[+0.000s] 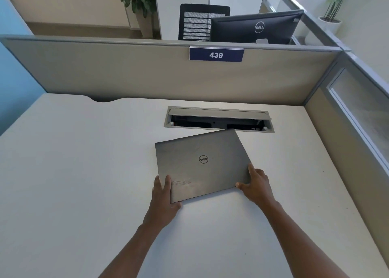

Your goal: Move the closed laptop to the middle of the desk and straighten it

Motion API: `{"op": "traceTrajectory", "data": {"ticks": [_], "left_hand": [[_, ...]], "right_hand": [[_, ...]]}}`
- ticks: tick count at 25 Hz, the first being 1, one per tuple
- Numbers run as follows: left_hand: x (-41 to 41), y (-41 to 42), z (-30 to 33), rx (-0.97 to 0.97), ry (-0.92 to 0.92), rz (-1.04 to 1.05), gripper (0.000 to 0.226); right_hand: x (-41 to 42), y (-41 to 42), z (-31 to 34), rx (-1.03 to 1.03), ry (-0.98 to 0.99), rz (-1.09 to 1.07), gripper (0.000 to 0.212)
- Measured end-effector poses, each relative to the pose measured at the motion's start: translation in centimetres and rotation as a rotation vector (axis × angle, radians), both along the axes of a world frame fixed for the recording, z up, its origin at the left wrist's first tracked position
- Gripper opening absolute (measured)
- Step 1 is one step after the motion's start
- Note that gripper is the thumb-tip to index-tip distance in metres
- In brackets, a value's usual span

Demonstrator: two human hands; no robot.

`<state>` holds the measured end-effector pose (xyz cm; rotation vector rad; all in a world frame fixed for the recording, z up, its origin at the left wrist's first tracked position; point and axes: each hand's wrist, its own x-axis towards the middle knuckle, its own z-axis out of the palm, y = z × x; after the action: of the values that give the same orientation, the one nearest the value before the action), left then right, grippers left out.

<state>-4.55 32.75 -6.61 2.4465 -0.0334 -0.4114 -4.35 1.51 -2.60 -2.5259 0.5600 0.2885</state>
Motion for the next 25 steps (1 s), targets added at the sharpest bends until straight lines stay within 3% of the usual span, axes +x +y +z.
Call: {"op": "traceTrajectory", "data": {"ticks": [17, 25], "left_hand": [[4.1, 3.2, 0.5, -0.083, -0.010, -0.078, 0.099], [5.5, 3.9, 0.5, -0.164, 0.017, -0.070, 0.100]], "right_hand": [[-3.1, 2.7, -1.7, 0.069, -0.116, -0.128, 0.083], [-4.1, 3.1, -2.0, 0.052, -0.196, -0.159, 0.065]]}}
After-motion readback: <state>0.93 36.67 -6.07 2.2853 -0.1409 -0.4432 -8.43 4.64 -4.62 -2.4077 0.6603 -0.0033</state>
